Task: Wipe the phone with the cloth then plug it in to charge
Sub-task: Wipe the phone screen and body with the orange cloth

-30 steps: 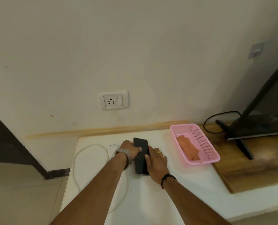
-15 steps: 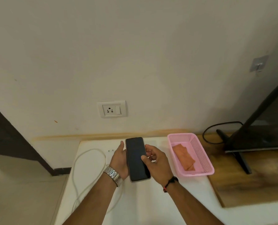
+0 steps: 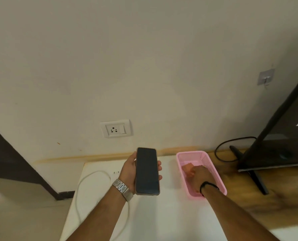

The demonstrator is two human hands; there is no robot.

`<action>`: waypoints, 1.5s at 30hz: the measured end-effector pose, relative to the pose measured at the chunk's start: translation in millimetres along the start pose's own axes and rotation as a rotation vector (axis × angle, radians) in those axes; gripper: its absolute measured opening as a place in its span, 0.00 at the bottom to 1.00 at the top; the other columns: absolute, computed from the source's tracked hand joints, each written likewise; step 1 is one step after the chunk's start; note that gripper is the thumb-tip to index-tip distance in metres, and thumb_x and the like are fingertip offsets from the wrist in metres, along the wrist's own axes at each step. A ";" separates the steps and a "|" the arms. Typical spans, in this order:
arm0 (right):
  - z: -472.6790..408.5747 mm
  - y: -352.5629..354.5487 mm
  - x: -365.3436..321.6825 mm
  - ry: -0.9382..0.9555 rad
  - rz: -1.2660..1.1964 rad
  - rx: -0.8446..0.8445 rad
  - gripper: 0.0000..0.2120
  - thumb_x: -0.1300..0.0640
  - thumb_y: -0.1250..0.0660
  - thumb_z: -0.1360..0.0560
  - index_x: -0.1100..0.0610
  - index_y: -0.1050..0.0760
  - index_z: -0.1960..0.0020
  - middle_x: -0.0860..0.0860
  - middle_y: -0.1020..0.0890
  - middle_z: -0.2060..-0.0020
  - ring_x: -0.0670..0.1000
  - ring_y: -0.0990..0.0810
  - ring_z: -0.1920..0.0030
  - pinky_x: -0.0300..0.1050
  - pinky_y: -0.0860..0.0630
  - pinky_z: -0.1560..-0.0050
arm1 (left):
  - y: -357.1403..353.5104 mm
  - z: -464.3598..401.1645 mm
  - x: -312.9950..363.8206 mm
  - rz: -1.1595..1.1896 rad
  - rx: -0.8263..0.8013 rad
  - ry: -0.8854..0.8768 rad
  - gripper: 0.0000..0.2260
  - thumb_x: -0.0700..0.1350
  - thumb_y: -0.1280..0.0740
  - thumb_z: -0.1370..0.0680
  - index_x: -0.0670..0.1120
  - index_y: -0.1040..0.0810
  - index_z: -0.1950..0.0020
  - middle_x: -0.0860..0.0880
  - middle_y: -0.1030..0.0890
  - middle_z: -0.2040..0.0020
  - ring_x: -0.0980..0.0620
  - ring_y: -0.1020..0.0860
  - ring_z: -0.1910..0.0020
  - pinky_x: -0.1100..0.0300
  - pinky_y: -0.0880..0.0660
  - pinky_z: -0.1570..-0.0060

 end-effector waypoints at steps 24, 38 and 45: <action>136.3 90.1 -210.7 0.645 -0.105 0.204 0.07 0.58 0.36 0.21 0.50 0.22 0.55 0.45 0.20 0.62 0.45 0.24 0.62 0.42 0.20 0.53 | -32.9 11.2 40.5 -0.127 0.190 -0.090 0.23 0.61 0.41 0.19 0.43 0.17 0.50 0.40 0.16 0.55 0.41 0.17 0.59 0.52 0.22 0.54; 117.5 76.5 -232.7 0.690 0.048 0.107 0.19 0.61 0.33 0.20 0.54 0.23 0.30 0.51 0.21 0.34 0.53 0.22 0.35 0.39 0.31 0.33 | -10.4 19.5 38.9 -0.142 0.170 -0.148 0.14 0.57 0.35 0.28 0.46 0.22 0.59 0.45 0.22 0.62 0.45 0.22 0.64 0.55 0.25 0.59; 159.7 15.9 -219.0 0.840 0.100 -0.027 0.17 0.64 0.39 0.18 0.59 0.25 0.30 0.58 0.19 0.39 0.56 0.20 0.40 0.34 0.28 0.38 | 23.7 9.3 16.9 -0.002 0.165 -0.197 0.10 0.49 0.37 0.29 0.46 0.23 0.66 0.46 0.21 0.68 0.46 0.21 0.71 0.58 0.22 0.66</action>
Point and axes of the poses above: each hand's wrist, its own z-axis away from the middle knuckle, its own y-axis out of the back of the hand, x = y × z, the point moved 6 cm from there along -z, towards the middle knuckle
